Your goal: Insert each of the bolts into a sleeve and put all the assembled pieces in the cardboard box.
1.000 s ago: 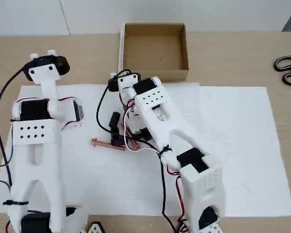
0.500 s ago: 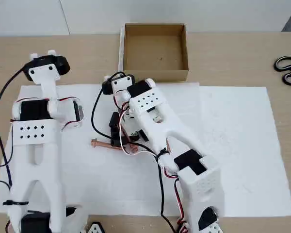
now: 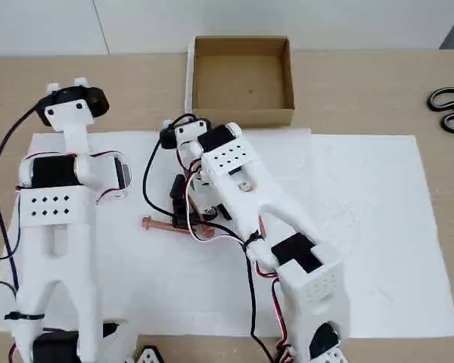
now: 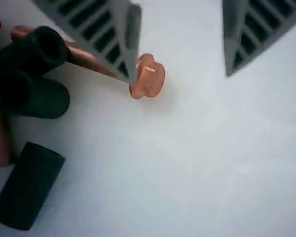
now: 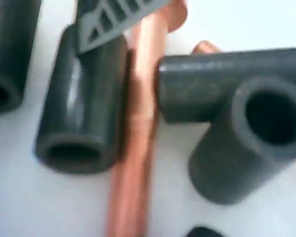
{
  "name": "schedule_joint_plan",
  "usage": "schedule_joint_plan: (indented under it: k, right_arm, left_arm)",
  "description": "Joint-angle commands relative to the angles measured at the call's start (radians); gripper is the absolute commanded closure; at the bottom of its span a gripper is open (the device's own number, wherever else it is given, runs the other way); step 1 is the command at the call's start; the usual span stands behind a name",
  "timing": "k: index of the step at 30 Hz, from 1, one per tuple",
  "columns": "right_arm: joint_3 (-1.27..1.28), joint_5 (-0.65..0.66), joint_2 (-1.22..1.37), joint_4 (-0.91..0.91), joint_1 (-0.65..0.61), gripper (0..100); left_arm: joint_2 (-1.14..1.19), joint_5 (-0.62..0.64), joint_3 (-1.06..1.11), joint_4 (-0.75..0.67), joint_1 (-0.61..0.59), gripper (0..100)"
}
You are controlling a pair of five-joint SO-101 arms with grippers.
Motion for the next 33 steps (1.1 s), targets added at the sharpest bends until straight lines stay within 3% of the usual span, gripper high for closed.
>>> schedule_joint_plan:
  k: [1,22,27,33]
  right_arm:
    - [-0.031,-0.017,0.016,0.013,-0.012,83.7]
    - [-0.032,-0.014,0.153,0.007,-0.005,86.1]
    - [-0.054,-0.011,0.134,0.015,-0.005,99.4]
    - [-0.060,-0.009,0.018,0.059,0.016,99.5]
  left_arm:
    - [-0.040,-0.003,-0.019,-0.002,0.000,89]
    - [-0.040,-0.003,-0.019,-0.002,0.000,89]
    - [-0.040,-0.003,-0.019,-0.002,0.000,89]
    - [-0.040,-0.003,-0.019,-0.002,0.000,89]
